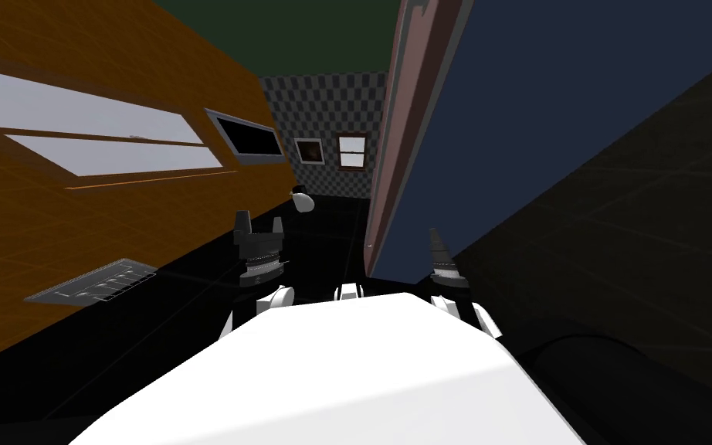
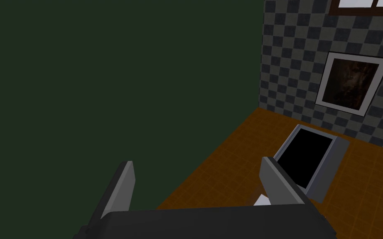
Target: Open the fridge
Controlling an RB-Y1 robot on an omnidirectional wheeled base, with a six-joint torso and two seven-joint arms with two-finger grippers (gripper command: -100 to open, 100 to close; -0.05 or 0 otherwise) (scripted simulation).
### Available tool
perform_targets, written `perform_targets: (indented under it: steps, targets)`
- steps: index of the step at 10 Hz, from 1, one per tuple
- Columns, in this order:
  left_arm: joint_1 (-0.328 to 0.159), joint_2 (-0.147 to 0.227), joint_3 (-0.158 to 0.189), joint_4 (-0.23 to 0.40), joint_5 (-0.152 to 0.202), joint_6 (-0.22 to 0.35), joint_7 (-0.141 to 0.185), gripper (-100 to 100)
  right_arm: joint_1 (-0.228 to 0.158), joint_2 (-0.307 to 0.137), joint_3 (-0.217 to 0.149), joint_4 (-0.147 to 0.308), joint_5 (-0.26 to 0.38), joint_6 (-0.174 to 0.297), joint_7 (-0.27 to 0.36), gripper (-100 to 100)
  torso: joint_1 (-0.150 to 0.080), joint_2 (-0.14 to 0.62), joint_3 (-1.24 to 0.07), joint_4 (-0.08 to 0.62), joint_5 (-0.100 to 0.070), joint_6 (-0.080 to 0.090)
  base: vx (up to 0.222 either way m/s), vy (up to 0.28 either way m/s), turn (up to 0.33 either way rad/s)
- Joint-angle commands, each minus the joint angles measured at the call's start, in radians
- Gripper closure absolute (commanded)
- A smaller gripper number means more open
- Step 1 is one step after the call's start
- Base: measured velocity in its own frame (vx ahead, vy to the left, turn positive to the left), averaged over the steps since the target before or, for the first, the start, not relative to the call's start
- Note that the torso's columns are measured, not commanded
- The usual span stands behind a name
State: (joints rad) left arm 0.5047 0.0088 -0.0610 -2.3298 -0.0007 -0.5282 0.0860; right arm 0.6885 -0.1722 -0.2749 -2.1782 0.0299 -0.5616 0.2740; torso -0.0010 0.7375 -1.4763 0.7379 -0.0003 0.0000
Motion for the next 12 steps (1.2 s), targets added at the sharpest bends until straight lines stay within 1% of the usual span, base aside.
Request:
perform_targets:
  steps: [1, 2, 3, 4, 5, 6, 7, 8, 9, 10, 11, 12]
  targets:
    - [0.0, 0.0, 0.0, 0.0, 0.0, 0.0, 0.0, 0, 0.039, -0.017, -0.048, 0.005, -0.008, 0.004, 0.071, -100, 0.0, 0.001, 0.0, 0.0, 0.0, 0.0, 0.059, 0.058, 0.062]
    - [0.0, 0.0, 0.0, 0.0, 0.0, 0.0, 0.0, 0, 0.039, -0.017, -0.048, 0.005, -0.008, 0.004, 0.075, -100, 0.001, 0.0, 0.0, 0.0, 0.0, 0.0, 0.049, 0.059, 0.033]
    - [0.0, 0.0, 0.0, 0.0, 0.0, 0.0, 0.0, 0, 0.069, -0.027, -0.081, 0.01, -0.013, 0.002, 0.113, -100, 0.001, 0.001, 0.0, 0.0, 0.0, 0.0, 0.061, 0.075, 0.076]
    - [0.0, 0.0, 0.0, 0.0, 0.0, 0.0, 0.0, 0, 0.069, -0.027, -0.081, 0.01, -0.013, 0.002, 0.122, -100, 0.002, 0.0, 0.0, 0.0, 0.001, 0.0, 0.052, 0.071, 0.03]
    - [0.0, 0.0, 0.0, 0.0, 0.0, 0.0, 0.0, 0, 0.1, -0.037, -0.115, 0.016, -0.018, 0.0, 0.158, -100, 0.002, 0.001, 0.0, 0.0, 0.001, 0.0, 0.065, 0.086, 0.072]
    - [0.0, 0.0, 0.0, 0.0, 0.0, 0.0, 0.0, 0, 0.1, -0.037, -0.115, 0.016, -0.018, 0.0, 0.17, -100, 0.002, 0.0, 0.0, 0.0, 0.001, 0.0, 0.053, 0.067, 0.031]
    - [0.0, 0.0, 0.0, 0.0, 0.0, 0.0, 0.0, 0, 0.132, -0.047, -0.151, 0.023, -0.024, -0.002, 0.206, -100, 0.0, 0.001, 0.0, 0.0, 0.0, 0.0, 0.048, 0.078, 0.076]
    - [0.0, 0.0, 0.0, 0.0, 0.0, 0.0, 0.0, 0, 0.132, -0.047, -0.151, 0.023, -0.024, -0.002, 0.22, -100, 0.001, 0.001, 0.001, 0.0, 0.0, 0.0, 0.049, 0.063, 0.039]
    - [0.0, 0.0, 0.0, 0.0, 0.0, 0.0, 0.0, 0, 0.165, -0.058, -0.187, 0.03, -0.029, -0.004, 0.255, -100, 0.0, 0.001, 0.001, 0.0, 0.0, 0.0, 0.065, 0.061, 0.069]
    - [0.0, 0.0, 0.0, 0.0, 0.0, 0.0, 0.0, 0, 0.165, -0.058, -0.187, 0.03, -0.029, -0.004, 0.271, -100, 0.0, 0.0, 0.0, 0.0, 0.0, 0.0, 0.063, 0.06, 0.037]
    - [0.0, 0.0, 0.0, 0.0, 0.0, 0.0, 0.0, 0, 0.198, -0.069, -0.223, 0.037, -0.035, -0.005, 0.304, -100, 0.001, 0.0, 0.0, 0.0, 0.0, 0.0, 0.068, 0.097, 0.084]
    - [0.0, 0.0, 0.0, 0.0, 0.0, 0.0, 0.0, 0, 0.198, -0.069, -0.223, 0.037, -0.035, -0.005, 0.324, -100, 0.003, 0.0, 0.0, 0.0, 0.001, 0.0, 0.061, 0.071, 0.029]
